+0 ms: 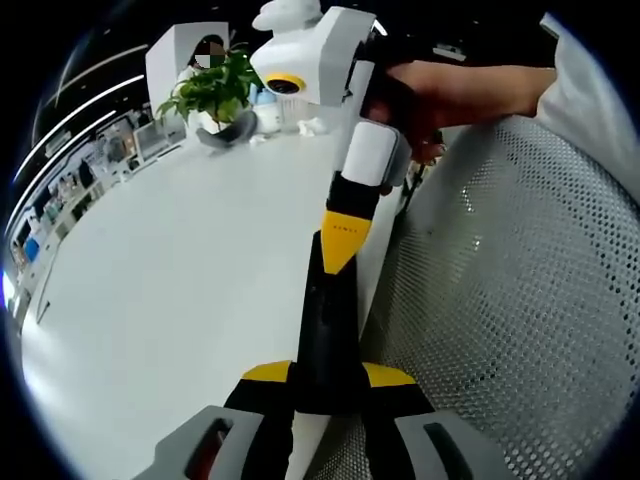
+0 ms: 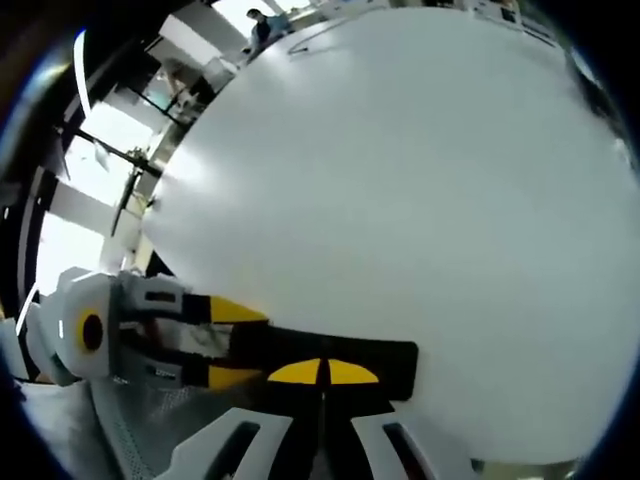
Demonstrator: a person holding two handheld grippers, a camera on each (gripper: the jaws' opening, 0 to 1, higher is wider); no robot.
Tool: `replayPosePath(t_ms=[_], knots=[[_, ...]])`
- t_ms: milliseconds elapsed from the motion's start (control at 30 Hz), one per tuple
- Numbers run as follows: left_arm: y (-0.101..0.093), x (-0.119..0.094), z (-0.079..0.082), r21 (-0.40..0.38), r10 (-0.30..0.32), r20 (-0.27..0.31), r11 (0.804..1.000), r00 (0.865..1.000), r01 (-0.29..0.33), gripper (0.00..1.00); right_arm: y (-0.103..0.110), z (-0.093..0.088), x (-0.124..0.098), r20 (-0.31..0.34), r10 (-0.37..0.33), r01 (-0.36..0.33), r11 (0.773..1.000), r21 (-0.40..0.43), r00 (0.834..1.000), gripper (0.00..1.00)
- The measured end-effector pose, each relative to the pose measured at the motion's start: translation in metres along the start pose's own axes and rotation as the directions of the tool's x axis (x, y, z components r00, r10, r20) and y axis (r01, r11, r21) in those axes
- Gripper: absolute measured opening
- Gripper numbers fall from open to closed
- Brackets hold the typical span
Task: Press the specified remote control buttons in sequence, fully releasing each button before pressing the next.
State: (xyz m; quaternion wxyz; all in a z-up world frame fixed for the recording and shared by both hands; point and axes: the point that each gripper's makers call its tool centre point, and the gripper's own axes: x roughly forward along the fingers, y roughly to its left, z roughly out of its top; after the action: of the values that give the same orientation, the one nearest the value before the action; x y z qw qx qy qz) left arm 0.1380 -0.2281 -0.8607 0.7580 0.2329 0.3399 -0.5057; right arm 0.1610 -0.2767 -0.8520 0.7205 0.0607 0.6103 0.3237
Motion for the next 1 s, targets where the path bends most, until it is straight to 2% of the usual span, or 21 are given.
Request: replayPosePath(t_ms=[300, 500, 833, 933, 1000], knots=[[0.0000, 0.0000, -0.0003, 0.003, 0.000, 0.000, 1.000, 1.000, 0.000, 0.25, 0.0006, -0.0001, 0.0000, 0.004, 0.005, -0.005, 1.000, 0.004, 1.000, 0.00], [0.0001, 0.0001, -0.0001, 0.001, 0.000, 0.002, 1.000, 1.000, 0.000, 0.25, 0.0009, -0.0004, 0.0008, 0.006, -0.020, 0.020, 0.999, -0.049, 1.000, 0.00], [-0.0002, 0.0001, -0.0004, 0.001, 0.000, 0.001, 1.000, 1.000, 0.000, 0.25, 0.0008, -0.0003, 0.0003, 0.011, 0.005, -0.005, 1.000, -0.028, 1.000, 0.00], [-0.0001, 0.0001, -0.0004, 0.000, -0.001, 0.002, 1.000, 1.000, 0.001, 0.25, 0.0027, -0.0006, 0.0007, 0.005, -0.013, 0.013, 0.996, -0.083, 1.000, 0.00], [-0.0001, 0.0001, -0.0004, -0.001, -0.001, 0.002, 1.000, 1.000, 0.001, 0.25, 0.0018, -0.0004, 0.0005, 0.003, -0.012, 0.013, 0.996, -0.084, 1.000, 0.00]])
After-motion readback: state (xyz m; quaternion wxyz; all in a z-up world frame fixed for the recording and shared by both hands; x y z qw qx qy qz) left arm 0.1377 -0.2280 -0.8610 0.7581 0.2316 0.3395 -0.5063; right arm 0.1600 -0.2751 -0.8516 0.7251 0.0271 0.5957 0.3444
